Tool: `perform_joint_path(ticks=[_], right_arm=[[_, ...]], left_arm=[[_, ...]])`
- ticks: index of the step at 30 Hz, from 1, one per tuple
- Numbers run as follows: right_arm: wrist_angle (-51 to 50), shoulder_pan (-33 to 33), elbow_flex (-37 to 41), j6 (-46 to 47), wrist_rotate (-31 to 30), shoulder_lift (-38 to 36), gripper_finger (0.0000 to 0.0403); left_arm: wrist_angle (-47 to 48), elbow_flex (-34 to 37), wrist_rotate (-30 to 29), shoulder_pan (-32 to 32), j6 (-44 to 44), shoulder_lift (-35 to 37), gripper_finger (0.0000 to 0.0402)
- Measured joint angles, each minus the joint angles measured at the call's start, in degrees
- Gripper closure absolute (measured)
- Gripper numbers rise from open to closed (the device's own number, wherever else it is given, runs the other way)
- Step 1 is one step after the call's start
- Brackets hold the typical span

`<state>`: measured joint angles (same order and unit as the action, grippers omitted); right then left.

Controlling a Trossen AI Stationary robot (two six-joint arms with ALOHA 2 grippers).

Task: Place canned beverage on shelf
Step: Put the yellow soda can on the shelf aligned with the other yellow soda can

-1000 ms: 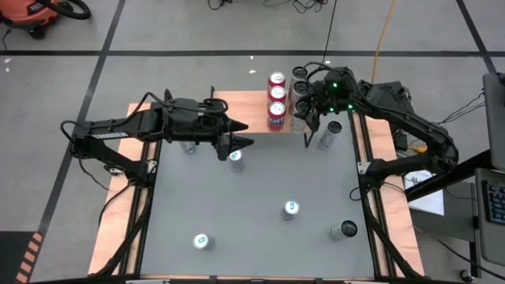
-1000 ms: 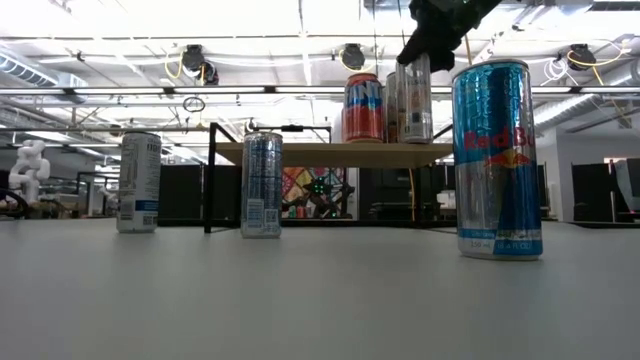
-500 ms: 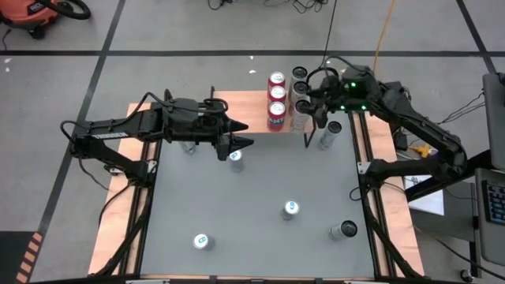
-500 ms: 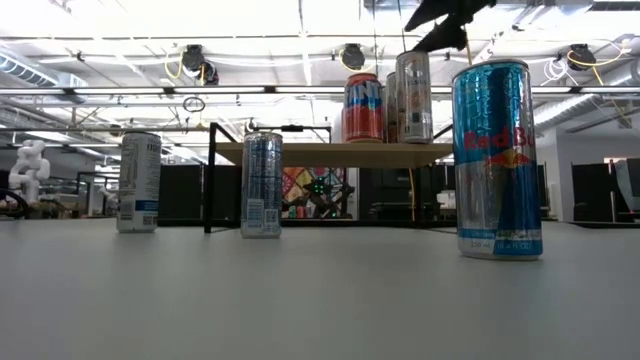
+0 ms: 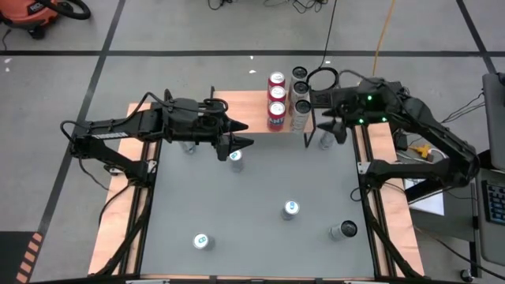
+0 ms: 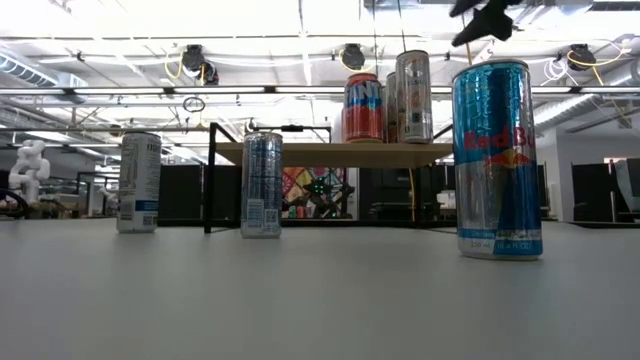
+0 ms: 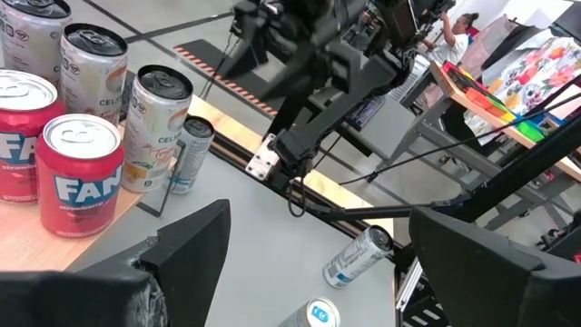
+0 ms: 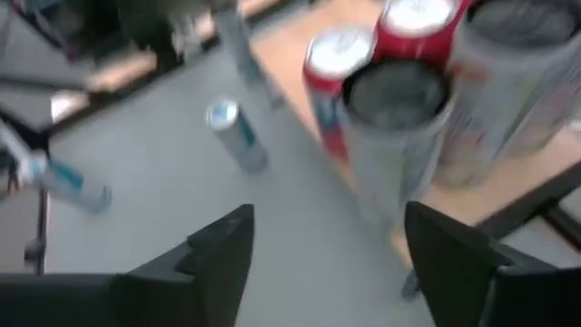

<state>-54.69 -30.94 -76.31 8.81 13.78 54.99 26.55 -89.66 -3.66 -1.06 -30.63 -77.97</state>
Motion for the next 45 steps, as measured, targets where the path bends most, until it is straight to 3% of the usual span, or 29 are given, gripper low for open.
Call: perform_joint_path(ticks=[6, 12, 16, 25, 29, 36, 45], right_arm=[[-0.2, 2.6, 5.0, -0.3, 0.0, 0.5, 0.0251], [9.8, 4.6, 14.1, 2.4, 0.0, 0.6, 0.0353], [16.8, 4.6, 17.2, 2.5, -0.2, 0.8, 0.0397], [19.6, 4.4, 17.7, -4.9, -3.6, 1.9, 0.0401], [20.6, 4.4, 17.7, -5.0, -3.7, 3.1, 0.0400], [21.4, 4.4, 17.7, -5.3, -9.4, 4.7, 0.0401], [23.3, 4.4, 17.7, -5.2, -9.6, 6.4, 0.0402]], left_arm=[[0.0, 0.0, 0.0, 0.0, 0.0, 0.0, 0.0063], [0.0, 0.0, 0.0, 0.0, -0.4, 0.0, 0.0063], [0.0, 0.0, 0.0, 0.0, -0.4, 0.0, 0.0063], [0.0, 0.0, -0.8, 0.0, -0.4, 0.0, 0.0063], [-0.1, 0.0, -1.3, 0.0, -0.2, 0.0, 0.0063], [-0.3, 0.0, -1.8, 0.0, 0.0, 0.0, 0.0063], [-0.3, 0.0, -1.8, 0.0, 0.0, 0.0, 0.0063]])
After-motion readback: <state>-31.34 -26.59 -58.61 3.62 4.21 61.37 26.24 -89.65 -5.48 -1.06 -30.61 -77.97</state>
